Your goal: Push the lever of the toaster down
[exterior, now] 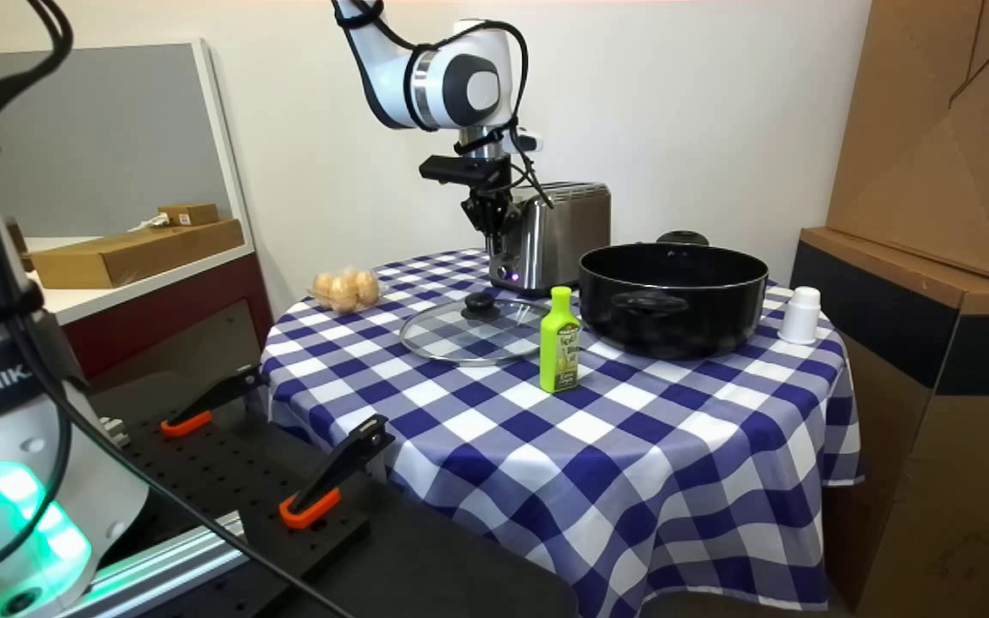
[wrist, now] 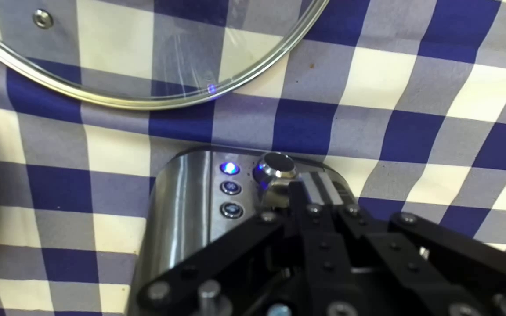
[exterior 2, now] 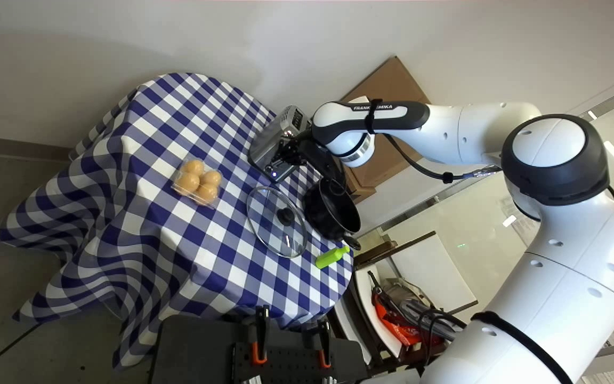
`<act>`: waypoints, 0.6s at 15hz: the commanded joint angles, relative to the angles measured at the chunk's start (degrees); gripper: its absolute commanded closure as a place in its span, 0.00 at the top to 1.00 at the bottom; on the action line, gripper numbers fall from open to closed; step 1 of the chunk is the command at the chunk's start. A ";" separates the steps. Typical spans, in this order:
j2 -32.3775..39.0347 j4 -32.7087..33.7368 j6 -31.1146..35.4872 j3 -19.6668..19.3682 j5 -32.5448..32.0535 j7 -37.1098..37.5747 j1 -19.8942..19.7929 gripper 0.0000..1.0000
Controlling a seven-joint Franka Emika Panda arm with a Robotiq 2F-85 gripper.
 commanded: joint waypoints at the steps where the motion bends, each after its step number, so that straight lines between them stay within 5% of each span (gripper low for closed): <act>1: 5.93 1.34 0.94 0.23 1.53 -2.78 -1.08 0.00; 2: 3.19 -0.11 -0.23 1.17 2.45 -3.59 -1.86 0.00; 3: 1.67 -0.89 -1.13 1.88 3.20 -4.33 -2.51 0.24; 9: -12.14 -11.10 -13.22 8.00 14.23 -16.72 -9.95 0.62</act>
